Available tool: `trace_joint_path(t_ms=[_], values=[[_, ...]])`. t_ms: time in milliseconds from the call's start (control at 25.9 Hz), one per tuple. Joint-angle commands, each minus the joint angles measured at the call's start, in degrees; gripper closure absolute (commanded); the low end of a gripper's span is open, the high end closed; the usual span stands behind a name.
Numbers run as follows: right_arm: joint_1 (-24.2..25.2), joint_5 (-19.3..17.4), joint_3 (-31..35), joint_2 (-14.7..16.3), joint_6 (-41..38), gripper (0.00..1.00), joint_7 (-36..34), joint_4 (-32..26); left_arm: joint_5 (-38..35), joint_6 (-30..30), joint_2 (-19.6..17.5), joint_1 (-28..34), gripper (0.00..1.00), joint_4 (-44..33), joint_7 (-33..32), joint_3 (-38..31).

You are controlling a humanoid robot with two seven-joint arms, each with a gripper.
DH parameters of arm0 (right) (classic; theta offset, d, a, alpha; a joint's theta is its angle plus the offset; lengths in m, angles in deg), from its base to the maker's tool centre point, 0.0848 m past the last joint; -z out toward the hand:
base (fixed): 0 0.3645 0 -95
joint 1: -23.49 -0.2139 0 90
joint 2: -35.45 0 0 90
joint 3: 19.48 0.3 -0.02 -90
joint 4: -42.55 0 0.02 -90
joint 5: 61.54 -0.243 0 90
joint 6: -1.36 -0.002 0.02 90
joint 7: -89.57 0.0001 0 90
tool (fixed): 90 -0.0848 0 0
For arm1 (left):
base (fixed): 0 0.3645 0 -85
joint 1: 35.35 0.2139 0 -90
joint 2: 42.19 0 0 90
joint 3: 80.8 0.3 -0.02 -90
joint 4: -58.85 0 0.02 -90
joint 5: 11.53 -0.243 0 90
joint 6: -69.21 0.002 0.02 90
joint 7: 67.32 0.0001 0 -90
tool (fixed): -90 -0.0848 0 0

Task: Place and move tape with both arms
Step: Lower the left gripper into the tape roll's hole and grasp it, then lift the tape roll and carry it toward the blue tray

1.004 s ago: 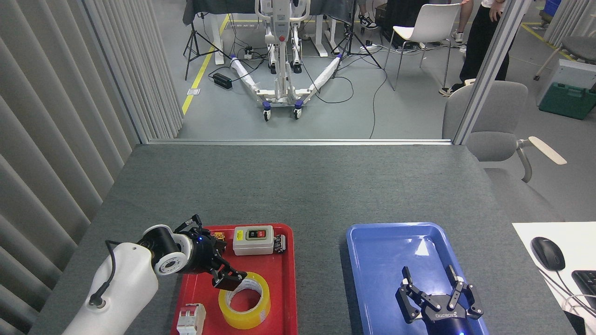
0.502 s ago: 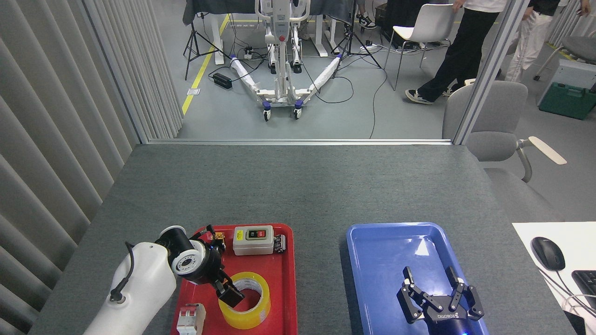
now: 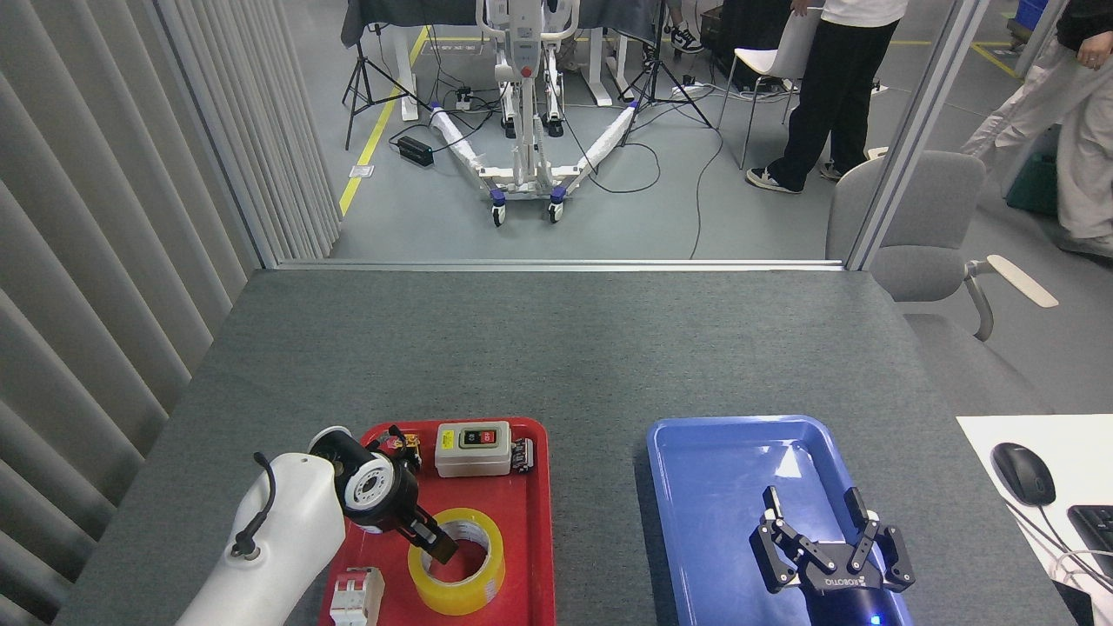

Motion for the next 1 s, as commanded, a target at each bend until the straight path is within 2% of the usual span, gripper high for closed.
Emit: trace_joint_path(t_ms=[0,39,77,154,618,695,772,849,965], values=[[0.04,1.58,1.84,-1.19,-0.70,0.00,0.45,-0.24,-0.41,5.50,0.46,0.15,0.71,0.25,-2.61,-0.33],[0.04,1.58,1.92,-1.19,-0.70,0.00,0.36,-0.24,0.03,5.59,1.17,0.15,0.96,0.25,-4.28,-0.33],[0.12,1.58,1.92,-1.11,-0.70,0.00,0.36,-0.24,0.47,5.68,1.78,0.42,1.00,0.16,-5.77,-0.41],[0.12,1.58,2.01,-0.84,-0.70,0.00,0.36,-0.24,1.44,5.42,2.13,0.42,1.00,-0.10,-7.61,-1.03],[0.12,1.67,2.89,-0.84,-0.79,0.00,0.36,-0.24,3.64,4.62,2.49,0.42,1.00,-1.95,-7.44,-3.23],[0.12,1.75,2.80,-0.84,-0.79,0.00,0.36,-0.24,10.31,3.04,2.66,0.42,1.00,-4.59,-7.26,-5.86],[0.12,1.75,2.80,-0.84,-0.79,0.00,0.36,-0.24,21.91,1.55,4.51,0.33,1.00,-4.94,-6.12,-10.26],[0.21,1.84,2.72,-0.75,-0.79,0.00,0.36,-0.24,30.97,-0.82,5.47,0.33,1.00,-4.06,-4.98,-11.58],[0.48,1.75,2.72,-0.67,-0.79,0.00,0.36,-0.24,33.78,-7.85,6.97,0.59,1.00,-2.39,-3.22,-11.93]])
